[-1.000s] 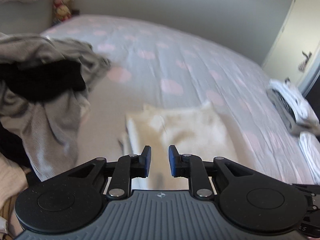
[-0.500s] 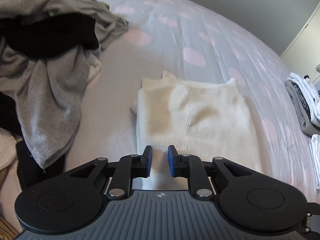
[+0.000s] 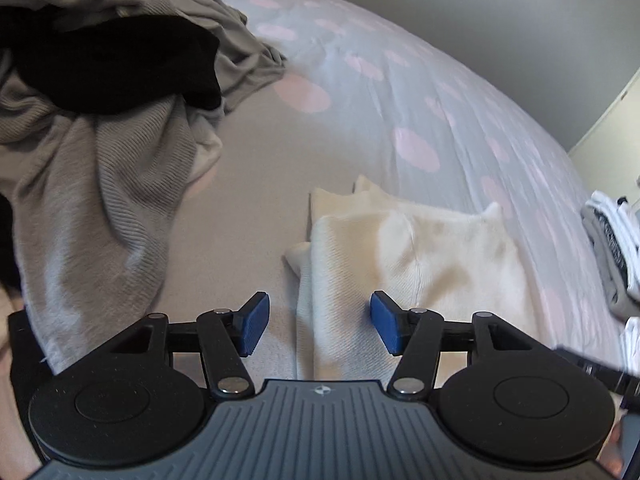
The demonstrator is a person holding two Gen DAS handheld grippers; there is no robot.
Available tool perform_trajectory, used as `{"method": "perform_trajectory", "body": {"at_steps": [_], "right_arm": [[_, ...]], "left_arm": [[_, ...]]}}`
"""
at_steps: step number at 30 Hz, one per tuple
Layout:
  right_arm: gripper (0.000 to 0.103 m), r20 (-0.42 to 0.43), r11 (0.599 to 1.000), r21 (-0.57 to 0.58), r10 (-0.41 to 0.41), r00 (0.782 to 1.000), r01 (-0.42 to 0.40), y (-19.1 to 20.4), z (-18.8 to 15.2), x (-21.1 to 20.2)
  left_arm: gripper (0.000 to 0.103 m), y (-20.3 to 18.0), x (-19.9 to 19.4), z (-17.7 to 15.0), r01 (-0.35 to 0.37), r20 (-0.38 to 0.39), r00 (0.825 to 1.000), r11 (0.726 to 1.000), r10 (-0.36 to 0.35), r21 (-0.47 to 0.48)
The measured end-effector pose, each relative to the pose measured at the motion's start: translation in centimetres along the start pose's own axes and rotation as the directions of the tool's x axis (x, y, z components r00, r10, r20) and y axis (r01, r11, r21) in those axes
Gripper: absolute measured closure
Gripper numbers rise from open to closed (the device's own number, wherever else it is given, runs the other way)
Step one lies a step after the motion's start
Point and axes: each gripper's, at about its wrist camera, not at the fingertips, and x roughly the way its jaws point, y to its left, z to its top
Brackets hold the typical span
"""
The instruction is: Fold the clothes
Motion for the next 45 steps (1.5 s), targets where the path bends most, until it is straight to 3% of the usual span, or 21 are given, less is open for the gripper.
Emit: {"method": "perform_trajectory", "body": {"at_steps": [5, 12, 17, 22, 26, 32, 37, 40, 45], "right_arm": [[0.045, -0.017, 0.996, 0.074, 0.054, 0.998, -0.052, -1.5, 1.2, 2.9], [0.047, 0.001, 0.975, 0.143, 0.173, 0.985, -0.172, -3.5, 0.8, 4.7], [0.063, 0.011, 0.958, 0.183, 0.223, 0.975, -0.221, -4.3, 1.1, 5.5], [0.080, 0.019, 0.935, 0.232, 0.273, 0.962, -0.270, -4.8, 1.1, 6.2], [0.085, 0.039, 0.926, 0.239, 0.292, 0.956, -0.293, -4.8, 1.1, 6.0], [0.087, 0.109, 0.934, 0.175, 0.298, 0.948, -0.313, -2.8, 1.5, 3.5], [0.088, 0.149, 0.948, 0.144, 0.261, 0.954, -0.282, -1.3, 1.1, 0.2], [0.089, 0.179, 0.953, 0.135, 0.246, 0.953, -0.272, -0.7, 0.9, -2.4], [0.089, 0.252, 0.962, 0.113, 0.216, 0.943, -0.250, -0.6, 0.8, -8.1]], "left_arm": [[0.043, 0.2, 1.3, 0.0, 0.033, 0.017, 0.999, 0.999, -0.034, 0.022], [0.046, 0.4, 2.6, 0.4, 0.086, 0.027, 0.996, 0.996, -0.086, 0.013], [0.056, 0.6, 3.2, 0.8, 0.117, 0.042, 0.992, 0.993, -0.117, 0.004], [0.078, 0.8, 3.2, 1.0, 0.163, 0.040, 0.986, 0.987, -0.162, -0.013], [0.083, 0.8, 3.0, 1.2, 0.168, 0.051, 0.985, 0.986, -0.167, -0.008], [0.086, 0.0, 1.7, 1.4, 0.171, 0.093, 0.981, 0.985, -0.173, 0.030], [0.087, -2.0, -0.4, 1.4, 0.178, 0.145, 0.970, 0.978, -0.192, 0.108], [0.087, -3.5, -2.1, 1.3, 0.196, 0.187, 0.958, 0.971, -0.219, 0.137], [0.087, -7.5, -5.5, 1.4, 0.243, 0.249, 0.922, 0.943, -0.297, 0.227]]}}
